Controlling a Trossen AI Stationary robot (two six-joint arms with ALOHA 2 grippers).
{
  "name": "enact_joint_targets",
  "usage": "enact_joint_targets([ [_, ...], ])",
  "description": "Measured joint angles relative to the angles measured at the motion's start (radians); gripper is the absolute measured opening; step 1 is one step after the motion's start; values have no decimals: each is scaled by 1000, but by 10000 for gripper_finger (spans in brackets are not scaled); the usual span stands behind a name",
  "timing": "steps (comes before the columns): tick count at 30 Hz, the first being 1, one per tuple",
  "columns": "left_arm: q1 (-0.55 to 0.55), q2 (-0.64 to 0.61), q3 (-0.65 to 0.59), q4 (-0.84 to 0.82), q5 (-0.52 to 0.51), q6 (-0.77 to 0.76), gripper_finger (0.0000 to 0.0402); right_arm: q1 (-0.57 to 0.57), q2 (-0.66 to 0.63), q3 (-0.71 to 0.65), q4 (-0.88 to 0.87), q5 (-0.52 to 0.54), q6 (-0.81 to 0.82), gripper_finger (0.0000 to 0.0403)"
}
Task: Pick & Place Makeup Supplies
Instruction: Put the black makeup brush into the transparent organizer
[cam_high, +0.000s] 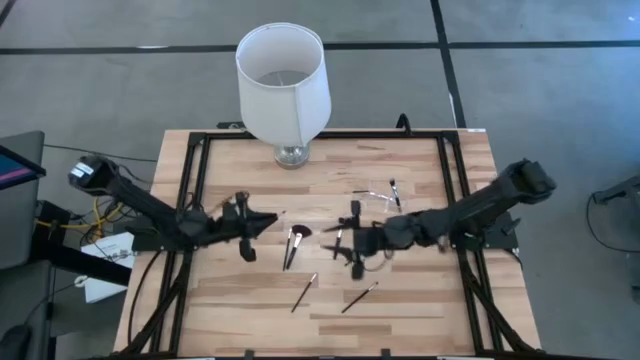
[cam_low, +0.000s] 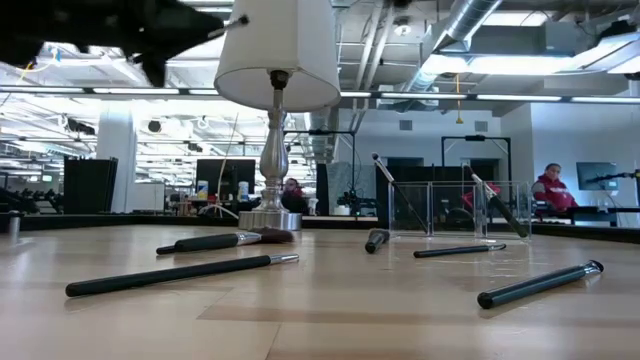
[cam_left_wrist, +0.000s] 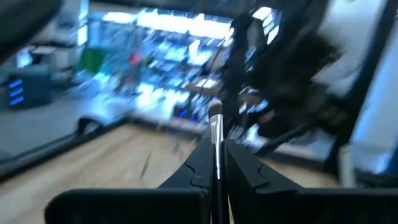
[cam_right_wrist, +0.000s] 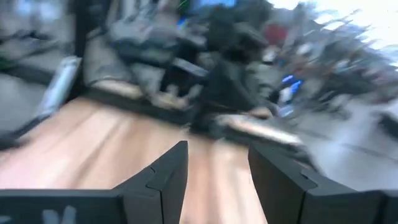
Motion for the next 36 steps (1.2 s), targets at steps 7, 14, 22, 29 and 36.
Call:
enact_joint_targets([
  [7,179,0,-8,125,396,-34,19,-229,233,-67,564,-335,143,161],
  [14,218,0,-8,126,430,-54,19,-369,464,122,808,-669,343,161],
  [22,220,0,-8,128,431,-58,19,-393,607,344,787,-856,396,161],
  [29,219,0,-8,129,432,-58,19,-392,617,394,780,-879,395,160],
  [36,219,0,-8,128,447,-58,19,-393,609,395,753,-894,392,102],
])
